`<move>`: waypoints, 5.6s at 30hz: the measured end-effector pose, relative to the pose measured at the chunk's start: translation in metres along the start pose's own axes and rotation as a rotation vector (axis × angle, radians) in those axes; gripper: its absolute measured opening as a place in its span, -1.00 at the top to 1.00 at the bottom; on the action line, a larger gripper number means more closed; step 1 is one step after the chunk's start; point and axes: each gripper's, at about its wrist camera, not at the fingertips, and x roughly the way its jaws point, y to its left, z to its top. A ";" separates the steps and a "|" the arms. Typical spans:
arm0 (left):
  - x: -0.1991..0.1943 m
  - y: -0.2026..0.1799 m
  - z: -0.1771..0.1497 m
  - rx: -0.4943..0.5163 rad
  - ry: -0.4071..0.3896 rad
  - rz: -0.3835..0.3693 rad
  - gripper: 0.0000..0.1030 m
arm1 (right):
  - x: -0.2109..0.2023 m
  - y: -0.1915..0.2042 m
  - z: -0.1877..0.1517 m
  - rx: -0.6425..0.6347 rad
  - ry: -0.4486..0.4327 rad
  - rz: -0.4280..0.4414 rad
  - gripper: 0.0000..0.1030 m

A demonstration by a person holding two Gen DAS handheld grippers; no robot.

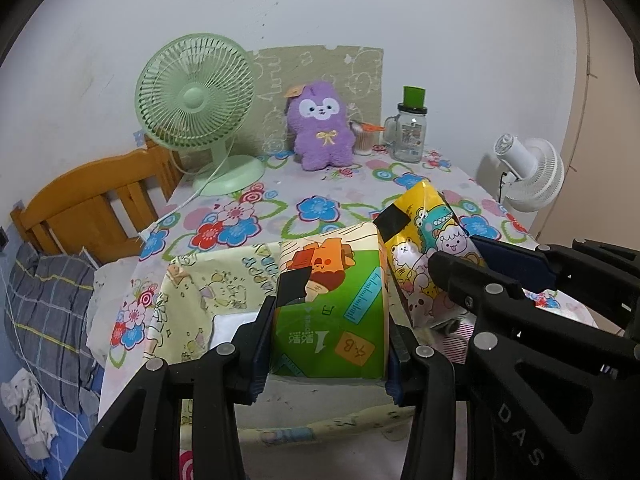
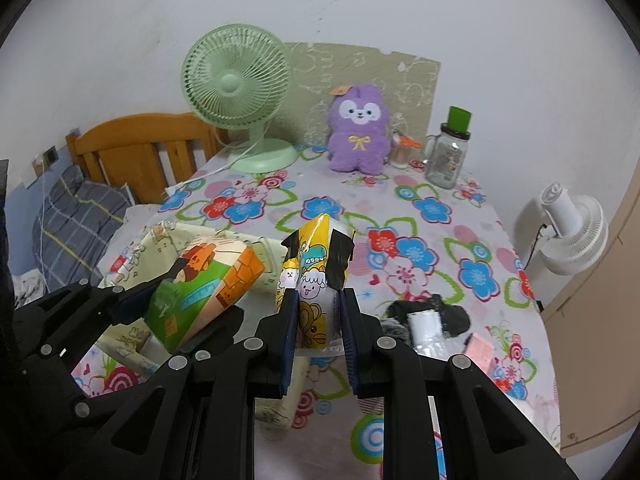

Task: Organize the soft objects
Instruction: 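Lower both tissue packs into the fabric box and open both tools, then withdraw from the box and move the right tool to the clear plastic tube, then grasp the clear plastic tube with the right tool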

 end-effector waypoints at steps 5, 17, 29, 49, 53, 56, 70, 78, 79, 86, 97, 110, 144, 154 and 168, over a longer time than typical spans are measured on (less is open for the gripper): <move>0.008 0.013 -0.004 -0.015 0.017 0.003 0.09 | 0.011 0.012 0.002 -0.014 0.025 0.008 0.54; 0.034 0.040 -0.012 -0.049 0.083 0.020 0.02 | 0.039 0.033 0.001 -0.024 0.089 0.072 0.51; 0.049 0.056 -0.020 -0.098 0.134 0.038 -0.62 | 0.050 0.036 -0.001 -0.041 0.060 -0.055 -0.65; 0.038 0.032 -0.019 -0.079 0.135 0.029 -0.74 | 0.033 0.015 -0.010 -0.016 0.041 -0.079 -0.75; 0.033 0.025 -0.020 -0.076 0.125 0.033 -0.74 | 0.025 0.010 -0.013 -0.010 0.030 -0.079 -0.77; 0.028 0.021 -0.020 -0.074 0.118 0.038 -0.74 | 0.019 0.007 -0.015 -0.006 0.021 -0.077 -0.77; 0.011 -0.004 -0.019 -0.057 0.088 0.046 -0.74 | -0.002 -0.015 -0.023 0.014 -0.013 -0.071 -0.81; 0.003 -0.017 -0.020 -0.055 0.073 0.044 -0.74 | -0.012 -0.028 -0.027 0.019 -0.026 -0.070 -0.82; 0.003 -0.018 -0.020 -0.055 0.071 0.043 -0.74 | -0.013 -0.029 -0.027 0.019 -0.029 -0.071 -0.82; -0.003 -0.030 -0.020 -0.051 0.059 0.042 -0.74 | -0.022 -0.040 -0.032 0.025 -0.041 -0.070 -0.83; -0.011 -0.052 -0.022 -0.036 0.045 0.029 -0.74 | -0.033 -0.057 -0.043 0.050 -0.051 -0.070 -0.84; -0.013 -0.078 -0.025 -0.025 0.033 0.008 -0.74 | -0.043 -0.079 -0.054 0.063 -0.058 -0.086 -0.84; 0.021 -0.147 -0.024 0.005 0.072 -0.069 -0.74 | -0.025 -0.158 -0.082 0.140 -0.031 -0.116 -0.84; 0.050 -0.154 -0.032 0.017 0.124 -0.055 -0.74 | -0.001 -0.173 -0.095 0.175 0.024 -0.106 -0.83; 0.081 -0.155 -0.040 0.031 0.184 -0.065 -0.74 | 0.040 -0.169 -0.097 0.150 0.086 -0.035 -0.78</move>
